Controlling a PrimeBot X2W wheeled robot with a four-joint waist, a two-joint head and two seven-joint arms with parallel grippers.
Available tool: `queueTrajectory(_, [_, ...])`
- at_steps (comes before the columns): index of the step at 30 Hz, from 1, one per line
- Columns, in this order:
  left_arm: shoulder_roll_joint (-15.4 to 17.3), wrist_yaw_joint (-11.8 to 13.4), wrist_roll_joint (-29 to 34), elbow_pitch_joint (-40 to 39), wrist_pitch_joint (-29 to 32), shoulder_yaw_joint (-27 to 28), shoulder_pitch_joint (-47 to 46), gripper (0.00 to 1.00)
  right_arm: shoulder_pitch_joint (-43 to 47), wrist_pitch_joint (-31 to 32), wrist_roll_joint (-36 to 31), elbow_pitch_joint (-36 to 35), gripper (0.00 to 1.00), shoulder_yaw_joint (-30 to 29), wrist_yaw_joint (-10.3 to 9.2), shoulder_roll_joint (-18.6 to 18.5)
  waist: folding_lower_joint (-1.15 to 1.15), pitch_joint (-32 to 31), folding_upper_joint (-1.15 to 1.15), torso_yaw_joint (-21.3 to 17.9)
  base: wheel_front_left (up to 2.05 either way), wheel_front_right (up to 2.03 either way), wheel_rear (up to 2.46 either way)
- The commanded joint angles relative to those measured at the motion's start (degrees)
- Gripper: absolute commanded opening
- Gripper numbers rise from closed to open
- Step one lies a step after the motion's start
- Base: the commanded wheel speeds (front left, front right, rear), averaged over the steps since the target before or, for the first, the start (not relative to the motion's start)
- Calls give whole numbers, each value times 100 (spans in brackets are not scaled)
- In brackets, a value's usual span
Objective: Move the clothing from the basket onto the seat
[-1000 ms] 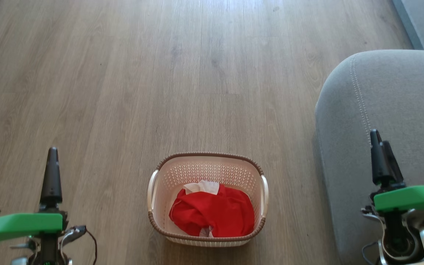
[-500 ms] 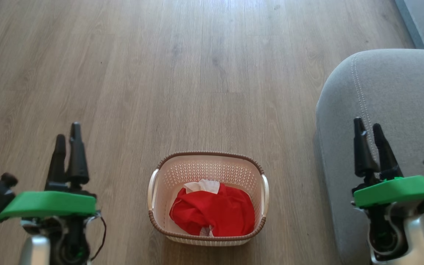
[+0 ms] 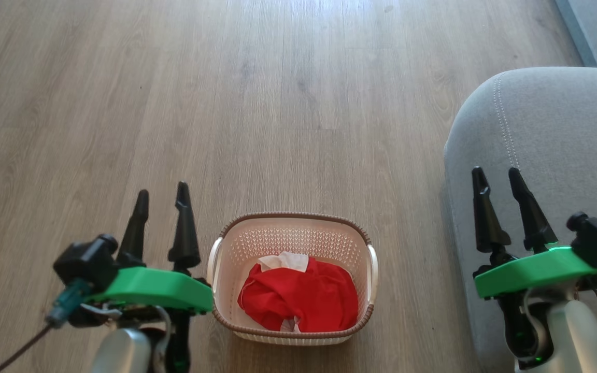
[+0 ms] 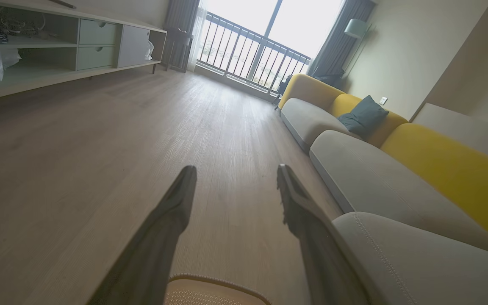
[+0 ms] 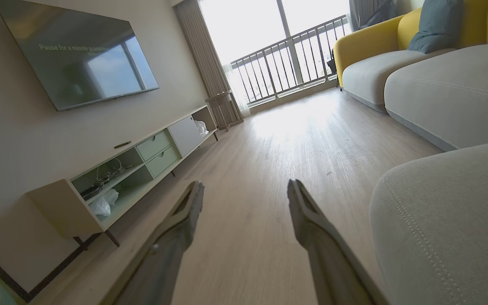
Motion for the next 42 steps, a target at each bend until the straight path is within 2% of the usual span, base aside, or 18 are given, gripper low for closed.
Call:
queueTrajectory(1, [94, 116, 197, -209, -96, -10, -351, 100, -335, -84, -232, -250, 100, 159, 2, -104, 0, 2, 0, 6, 0, 0, 0])
queueTrajectory(5, [238, 303, 490, -123, -163, -338, -400, 100, -340, -152, -586, -264, 100, 256, 2, -144, 0, 3, 0, 30, 0, 0, 0])
queueTrajectory(12, [420, 792, 958, 10, -280, -808, -532, 100, -375, -270, -1127, -271, 100, 403, 2, -185, 0, 15, 0, 82, 0, 0, 0])
queueTrajectory(16, [405, 1008, 1072, -129, -347, -804, -599, 100, -426, -337, -1384, -353, 100, 419, 2, -187, 0, 41, 0, 104, 0, 0, 0])
queueTrajectory(19, [362, 1022, 1175, -297, -397, -746, -637, 100, -439, -388, -1523, -394, 100, 451, 2, -181, 0, 61, 0, 117, 0, 0, 0])
queueTrajectory(24, [235, 838, 1359, -440, -481, -530, -569, 100, -449, -472, -1716, -316, 100, 542, 2, -196, 0, 76, 0, 114, 0, 0, 0])
queueTrajectory(27, [137, 476, 1428, -236, -548, -399, -430, 100, -473, -540, -1884, -215, 100, 619, 2, -214, 0, 65, 0, 65, 0, 0, 0])
queueTrajectory(29, [117, 390, 1445, -130, -565, -347, -393, 100, -463, -557, -1900, -152, 100, 625, 2, -210, 0, 57, 0, 53, 0, 0, 0])
queueTrajectory(35, [65, -127, 1733, 472, -665, -287, -284, 100, -454, -658, -2080, 713, 100, 586, 2, -207, 0, 15, 0, -10, 0, 0, 0])
queueTrajectory(42, [63, -292, 1868, 1192, -723, -425, -232, 100, -584, -716, -2295, 1537, 100, 440, 2, -110, 0, -15, 0, -61, 0, 0, 0])
